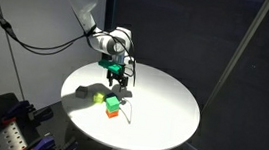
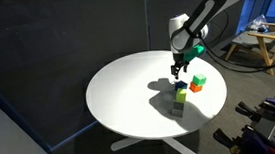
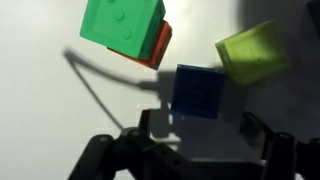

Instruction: Pick up the blue block and put it on the table

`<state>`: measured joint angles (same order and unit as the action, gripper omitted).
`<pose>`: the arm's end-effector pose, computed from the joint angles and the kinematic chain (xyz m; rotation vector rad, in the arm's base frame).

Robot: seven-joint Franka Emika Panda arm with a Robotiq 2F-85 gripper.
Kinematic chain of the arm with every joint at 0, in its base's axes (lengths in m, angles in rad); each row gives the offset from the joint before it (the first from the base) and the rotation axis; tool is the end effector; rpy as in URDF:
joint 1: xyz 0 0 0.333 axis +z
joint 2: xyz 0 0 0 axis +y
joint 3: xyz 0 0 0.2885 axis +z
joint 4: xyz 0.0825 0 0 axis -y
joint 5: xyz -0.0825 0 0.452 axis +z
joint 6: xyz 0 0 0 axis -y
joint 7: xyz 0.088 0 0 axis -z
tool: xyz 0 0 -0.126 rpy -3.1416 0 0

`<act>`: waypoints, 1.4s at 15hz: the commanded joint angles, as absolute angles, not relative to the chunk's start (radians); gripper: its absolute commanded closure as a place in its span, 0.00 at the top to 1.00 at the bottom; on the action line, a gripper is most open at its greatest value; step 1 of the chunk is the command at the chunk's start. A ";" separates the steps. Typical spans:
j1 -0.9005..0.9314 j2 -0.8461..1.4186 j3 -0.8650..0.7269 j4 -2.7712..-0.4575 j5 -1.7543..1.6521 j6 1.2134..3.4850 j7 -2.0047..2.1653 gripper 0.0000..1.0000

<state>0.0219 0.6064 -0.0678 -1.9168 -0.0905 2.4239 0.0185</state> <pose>0.6361 -0.0332 0.0695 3.0438 0.0258 -0.1528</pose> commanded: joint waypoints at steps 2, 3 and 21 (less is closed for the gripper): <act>0.017 0.610 -0.065 -1.891 -0.088 2.389 0.037 1.00; 0.017 0.607 -0.064 -1.894 -0.088 2.386 0.037 1.00; 0.015 0.325 -0.018 -2.175 -0.086 2.369 -0.008 1.00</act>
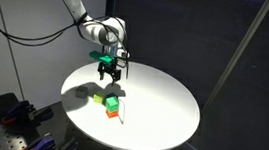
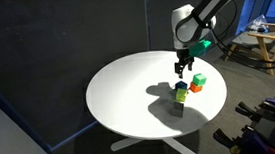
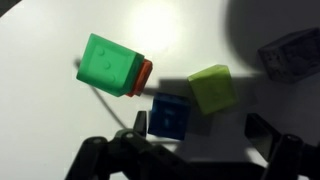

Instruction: Pick up the blue block and put it on the table

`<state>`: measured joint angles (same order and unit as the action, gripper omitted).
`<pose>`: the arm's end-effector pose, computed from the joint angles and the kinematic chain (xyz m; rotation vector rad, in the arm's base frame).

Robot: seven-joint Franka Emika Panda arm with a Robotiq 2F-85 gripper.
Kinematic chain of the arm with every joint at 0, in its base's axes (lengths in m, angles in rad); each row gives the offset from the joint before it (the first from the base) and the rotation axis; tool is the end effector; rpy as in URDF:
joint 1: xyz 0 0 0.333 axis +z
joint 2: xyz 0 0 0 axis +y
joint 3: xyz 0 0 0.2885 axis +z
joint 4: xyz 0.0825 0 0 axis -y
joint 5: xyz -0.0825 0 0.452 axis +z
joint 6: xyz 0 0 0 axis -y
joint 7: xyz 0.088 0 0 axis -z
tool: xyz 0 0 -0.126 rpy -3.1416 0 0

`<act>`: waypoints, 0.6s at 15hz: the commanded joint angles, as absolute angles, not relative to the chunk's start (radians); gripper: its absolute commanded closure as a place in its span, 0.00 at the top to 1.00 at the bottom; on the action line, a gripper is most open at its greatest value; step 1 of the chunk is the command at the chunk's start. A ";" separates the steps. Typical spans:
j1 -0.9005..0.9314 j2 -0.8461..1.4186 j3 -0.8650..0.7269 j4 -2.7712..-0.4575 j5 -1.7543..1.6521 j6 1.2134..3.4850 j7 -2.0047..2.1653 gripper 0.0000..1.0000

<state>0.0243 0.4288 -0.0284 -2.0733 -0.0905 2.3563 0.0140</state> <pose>0.5998 -0.0060 0.1104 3.0606 0.0801 -0.2232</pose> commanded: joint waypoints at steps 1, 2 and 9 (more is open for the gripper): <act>0.014 0.301 -0.016 -2.200 -0.085 2.373 -0.012 1.00; 0.013 0.271 -0.014 -2.230 -0.084 2.378 -0.017 1.00; 0.005 0.077 0.000 -2.404 -0.056 2.447 -0.091 1.00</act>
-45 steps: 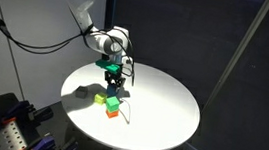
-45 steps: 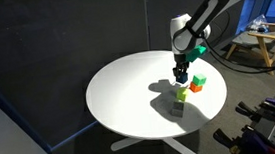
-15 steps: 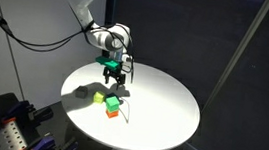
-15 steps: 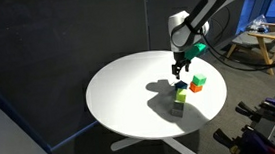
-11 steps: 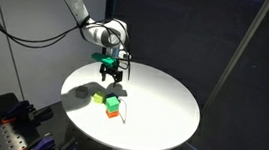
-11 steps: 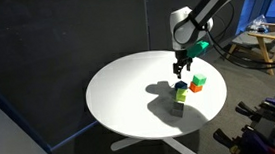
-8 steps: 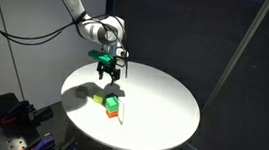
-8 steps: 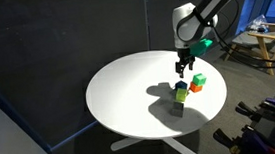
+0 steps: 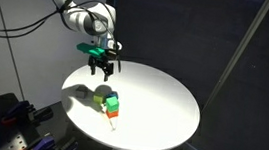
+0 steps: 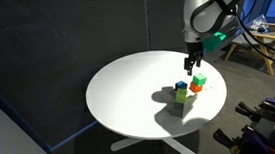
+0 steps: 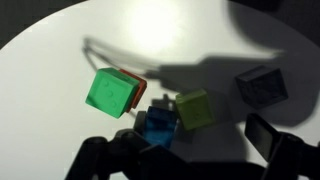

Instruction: Pick up the blue block and put it on the table

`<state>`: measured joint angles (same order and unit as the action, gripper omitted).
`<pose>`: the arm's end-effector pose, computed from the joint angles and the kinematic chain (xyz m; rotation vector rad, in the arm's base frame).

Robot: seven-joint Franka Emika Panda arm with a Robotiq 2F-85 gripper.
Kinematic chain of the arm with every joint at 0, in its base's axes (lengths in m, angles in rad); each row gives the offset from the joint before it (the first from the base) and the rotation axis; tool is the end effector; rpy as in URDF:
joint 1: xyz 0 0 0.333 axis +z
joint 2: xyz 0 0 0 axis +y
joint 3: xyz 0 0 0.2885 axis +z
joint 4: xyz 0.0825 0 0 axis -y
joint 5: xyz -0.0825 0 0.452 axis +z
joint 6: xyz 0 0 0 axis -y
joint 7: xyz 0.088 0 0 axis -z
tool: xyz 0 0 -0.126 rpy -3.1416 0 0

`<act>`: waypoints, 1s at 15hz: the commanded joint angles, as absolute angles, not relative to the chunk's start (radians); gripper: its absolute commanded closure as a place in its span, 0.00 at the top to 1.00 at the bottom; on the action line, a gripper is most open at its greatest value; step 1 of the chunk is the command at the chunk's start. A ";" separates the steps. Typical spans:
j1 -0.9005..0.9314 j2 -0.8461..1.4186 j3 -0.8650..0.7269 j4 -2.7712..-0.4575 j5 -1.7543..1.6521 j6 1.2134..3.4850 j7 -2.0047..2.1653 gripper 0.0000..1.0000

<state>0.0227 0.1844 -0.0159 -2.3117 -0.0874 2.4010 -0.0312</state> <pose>0.5475 0.0016 0.1563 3.0762 0.1624 -0.1477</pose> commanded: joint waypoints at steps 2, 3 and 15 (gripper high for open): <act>0.007 0.028 0.002 -2.441 -0.035 2.474 -0.119 1.00; 0.008 0.005 0.004 -2.456 -0.017 2.481 -0.138 1.00; 0.017 -0.193 -0.006 -2.543 0.076 2.416 -0.145 1.00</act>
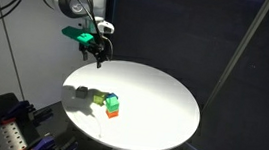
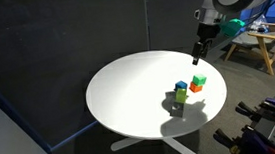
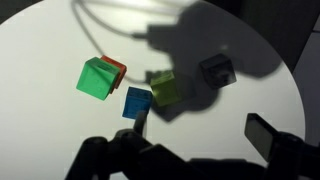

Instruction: Pick up the blue block and put it on the table

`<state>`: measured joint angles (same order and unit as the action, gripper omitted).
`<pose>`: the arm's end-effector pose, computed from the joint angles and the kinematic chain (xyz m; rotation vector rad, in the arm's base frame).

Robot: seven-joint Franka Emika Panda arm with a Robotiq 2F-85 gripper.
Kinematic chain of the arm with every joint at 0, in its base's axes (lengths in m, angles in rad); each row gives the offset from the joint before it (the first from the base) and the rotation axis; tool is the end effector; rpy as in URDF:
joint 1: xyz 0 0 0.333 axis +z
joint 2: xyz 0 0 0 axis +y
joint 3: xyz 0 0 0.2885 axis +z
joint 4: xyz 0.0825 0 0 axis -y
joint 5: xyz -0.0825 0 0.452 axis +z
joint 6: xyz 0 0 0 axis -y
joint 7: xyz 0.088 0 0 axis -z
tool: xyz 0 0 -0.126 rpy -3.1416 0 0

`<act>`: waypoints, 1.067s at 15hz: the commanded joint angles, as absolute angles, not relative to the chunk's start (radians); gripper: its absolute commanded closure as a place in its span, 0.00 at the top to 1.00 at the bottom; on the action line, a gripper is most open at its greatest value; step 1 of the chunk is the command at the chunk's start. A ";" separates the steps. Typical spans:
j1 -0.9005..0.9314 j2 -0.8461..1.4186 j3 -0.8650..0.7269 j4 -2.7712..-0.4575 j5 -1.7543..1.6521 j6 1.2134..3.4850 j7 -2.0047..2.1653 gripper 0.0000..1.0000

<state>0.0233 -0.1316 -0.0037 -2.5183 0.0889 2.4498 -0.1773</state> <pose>0.5094 0.0112 0.2370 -3.0791 -0.2008 -0.1042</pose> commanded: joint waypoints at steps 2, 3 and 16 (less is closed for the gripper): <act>0.013 -0.219 -0.006 -2.548 0.068 2.397 -0.119 1.00; 0.011 -0.232 -0.007 -2.551 0.067 2.392 -0.104 1.00; -0.042 -0.337 0.000 -2.598 -0.007 2.301 0.089 1.00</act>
<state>-0.0264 -0.2895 -0.0072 -2.5853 0.0297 2.3617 0.0537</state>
